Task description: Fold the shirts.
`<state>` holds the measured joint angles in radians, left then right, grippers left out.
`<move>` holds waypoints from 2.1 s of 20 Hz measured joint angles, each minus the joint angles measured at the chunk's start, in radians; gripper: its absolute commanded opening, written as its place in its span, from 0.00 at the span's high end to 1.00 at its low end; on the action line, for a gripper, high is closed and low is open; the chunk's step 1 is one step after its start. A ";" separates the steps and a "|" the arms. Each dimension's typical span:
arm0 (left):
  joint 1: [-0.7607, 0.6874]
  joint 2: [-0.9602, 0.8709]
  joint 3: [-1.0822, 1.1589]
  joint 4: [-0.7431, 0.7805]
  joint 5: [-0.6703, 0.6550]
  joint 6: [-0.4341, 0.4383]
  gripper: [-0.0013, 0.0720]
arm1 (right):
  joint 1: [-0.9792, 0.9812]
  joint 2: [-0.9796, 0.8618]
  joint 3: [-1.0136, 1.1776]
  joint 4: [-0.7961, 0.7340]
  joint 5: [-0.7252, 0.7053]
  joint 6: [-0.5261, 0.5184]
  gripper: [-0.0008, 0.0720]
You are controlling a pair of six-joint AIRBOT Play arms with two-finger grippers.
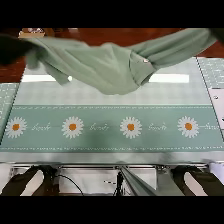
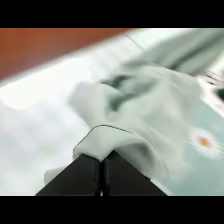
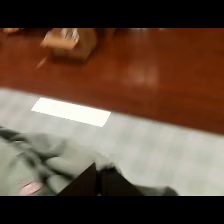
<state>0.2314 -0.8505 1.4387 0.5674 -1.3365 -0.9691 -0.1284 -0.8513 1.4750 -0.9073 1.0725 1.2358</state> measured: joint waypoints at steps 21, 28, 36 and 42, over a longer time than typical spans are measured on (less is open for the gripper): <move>0.000 0.284 0.372 0.472 -0.137 -0.397 0.96 | -0.044 0.138 0.440 -0.432 0.217 0.236 0.95; 0.000 0.192 0.410 0.511 -0.314 -0.442 0.96 | -0.044 0.002 0.509 -0.493 0.576 0.238 0.95; -0.045 -0.201 0.303 0.542 -0.359 -0.383 0.96 | -0.002 -0.513 0.517 -0.400 0.703 0.223 0.95; -0.159 -0.585 0.282 0.541 -0.251 -0.313 0.96 | 0.094 -0.813 0.517 -0.385 0.542 0.178 0.95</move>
<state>0.0727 -1.4353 1.7210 1.1084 -1.5871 -1.2823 -0.0345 -1.6638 1.9923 -1.2922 1.6142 1.4136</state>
